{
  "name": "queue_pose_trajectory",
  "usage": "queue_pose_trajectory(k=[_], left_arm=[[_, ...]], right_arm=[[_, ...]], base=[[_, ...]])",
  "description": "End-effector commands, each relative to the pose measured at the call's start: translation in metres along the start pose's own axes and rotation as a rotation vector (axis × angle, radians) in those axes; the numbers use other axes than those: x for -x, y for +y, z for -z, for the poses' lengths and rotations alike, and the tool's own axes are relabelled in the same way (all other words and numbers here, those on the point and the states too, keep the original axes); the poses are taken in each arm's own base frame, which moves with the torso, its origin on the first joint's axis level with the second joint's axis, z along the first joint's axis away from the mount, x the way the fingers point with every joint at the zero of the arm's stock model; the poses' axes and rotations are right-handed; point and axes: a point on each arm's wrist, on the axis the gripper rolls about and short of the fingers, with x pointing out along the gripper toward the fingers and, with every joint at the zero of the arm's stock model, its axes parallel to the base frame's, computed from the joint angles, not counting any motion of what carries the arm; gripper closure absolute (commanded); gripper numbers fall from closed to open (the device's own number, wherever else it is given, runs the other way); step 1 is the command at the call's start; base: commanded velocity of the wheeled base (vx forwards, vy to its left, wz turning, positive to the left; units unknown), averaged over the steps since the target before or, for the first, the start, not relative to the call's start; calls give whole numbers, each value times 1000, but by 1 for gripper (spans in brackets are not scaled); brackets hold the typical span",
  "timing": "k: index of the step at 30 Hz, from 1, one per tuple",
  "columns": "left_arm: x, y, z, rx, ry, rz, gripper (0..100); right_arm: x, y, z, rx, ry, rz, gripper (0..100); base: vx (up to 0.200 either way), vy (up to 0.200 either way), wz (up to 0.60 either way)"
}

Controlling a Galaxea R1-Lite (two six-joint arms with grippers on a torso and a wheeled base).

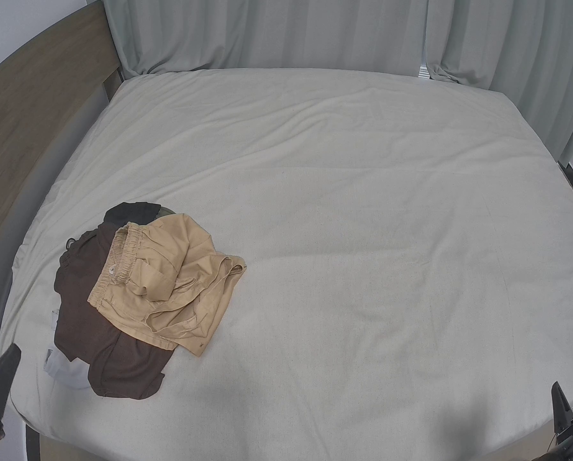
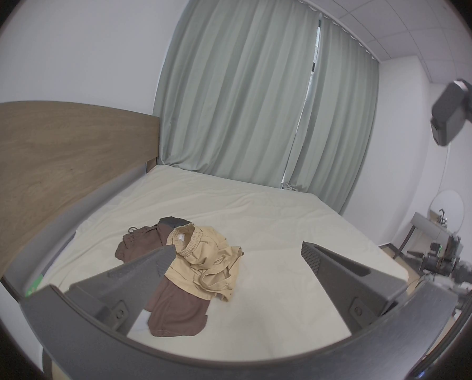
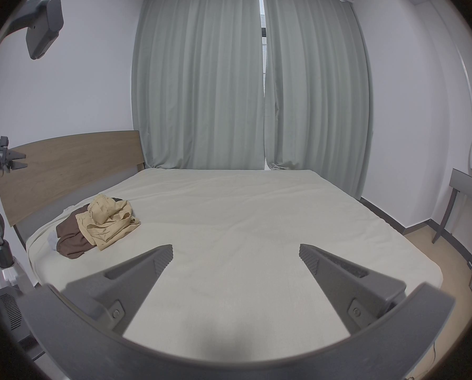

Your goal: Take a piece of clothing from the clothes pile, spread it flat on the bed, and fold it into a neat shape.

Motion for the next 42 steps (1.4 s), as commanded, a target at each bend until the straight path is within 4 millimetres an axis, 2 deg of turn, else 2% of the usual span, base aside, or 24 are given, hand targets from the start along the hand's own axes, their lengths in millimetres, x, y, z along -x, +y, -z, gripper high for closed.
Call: queue_pose_trajectory(k=[1,16,27,36,42], left_arm=[[-23,0,-13,55,59,11,0],[-67,3,-17,115,169,98,0],[-87,6,-19,123,204,91,0],[-111,32,-26,141,199,73,0],[-121,46,-21,141,246,122,0]], right_arm=[[0,0,5,1,1,-2,0],[0,0,5,1,1,-2,0],[0,0,5,1,1,-2,0],[0,0,5,1,1,-2,0],[0,0,5,1,1,-2,0]], base=[[0,0,0],[0,0,0],[0,0,0],[0,0,0],[0,0,0]])
